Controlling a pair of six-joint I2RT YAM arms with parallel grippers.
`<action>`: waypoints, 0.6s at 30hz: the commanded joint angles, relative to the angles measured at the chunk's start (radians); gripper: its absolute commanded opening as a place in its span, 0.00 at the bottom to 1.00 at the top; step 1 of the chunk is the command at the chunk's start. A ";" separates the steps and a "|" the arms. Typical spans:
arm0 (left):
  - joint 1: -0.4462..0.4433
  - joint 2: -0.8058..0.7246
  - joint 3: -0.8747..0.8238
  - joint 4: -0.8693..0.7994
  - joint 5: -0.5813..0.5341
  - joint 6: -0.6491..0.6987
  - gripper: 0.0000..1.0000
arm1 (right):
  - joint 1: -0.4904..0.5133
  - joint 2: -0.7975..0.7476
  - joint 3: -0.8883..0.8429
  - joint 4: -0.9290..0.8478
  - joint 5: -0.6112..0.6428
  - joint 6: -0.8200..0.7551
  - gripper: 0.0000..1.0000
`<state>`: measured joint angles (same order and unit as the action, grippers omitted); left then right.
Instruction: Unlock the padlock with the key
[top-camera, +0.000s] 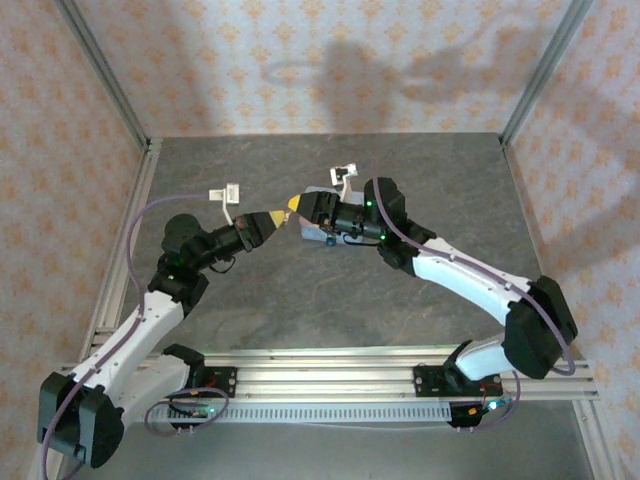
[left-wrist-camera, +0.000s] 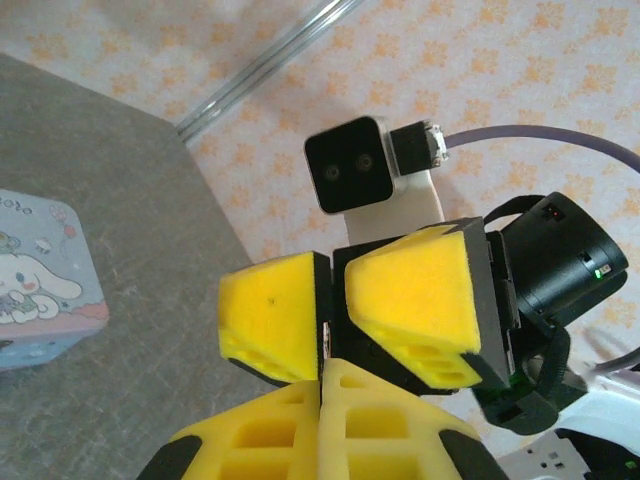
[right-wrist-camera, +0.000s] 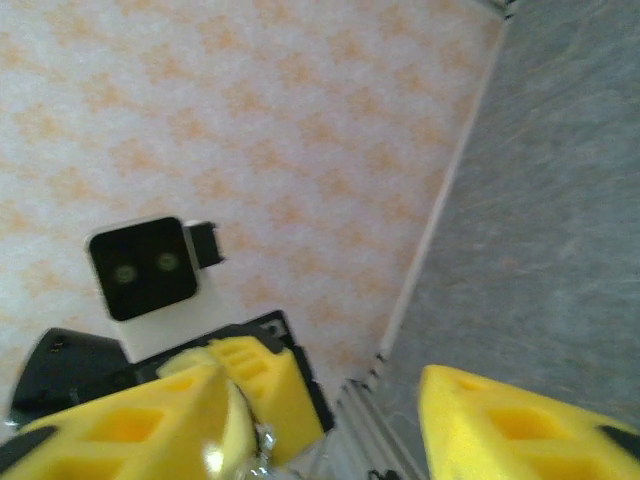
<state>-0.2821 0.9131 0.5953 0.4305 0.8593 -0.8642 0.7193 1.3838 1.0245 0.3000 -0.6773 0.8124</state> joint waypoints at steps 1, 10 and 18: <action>-0.010 -0.026 -0.023 -0.063 -0.032 0.088 0.00 | -0.003 -0.079 0.022 -0.177 0.109 -0.118 0.60; -0.010 -0.098 -0.040 -0.377 -0.167 0.324 0.00 | 0.068 0.040 0.058 -0.651 0.604 -0.300 0.57; -0.009 -0.120 -0.081 -0.459 -0.188 0.412 0.00 | 0.121 0.372 0.185 -0.765 0.809 -0.265 0.54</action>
<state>-0.2821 0.8127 0.5331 0.0326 0.6971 -0.5205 0.8417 1.7214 1.1660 -0.3748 -0.0139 0.5552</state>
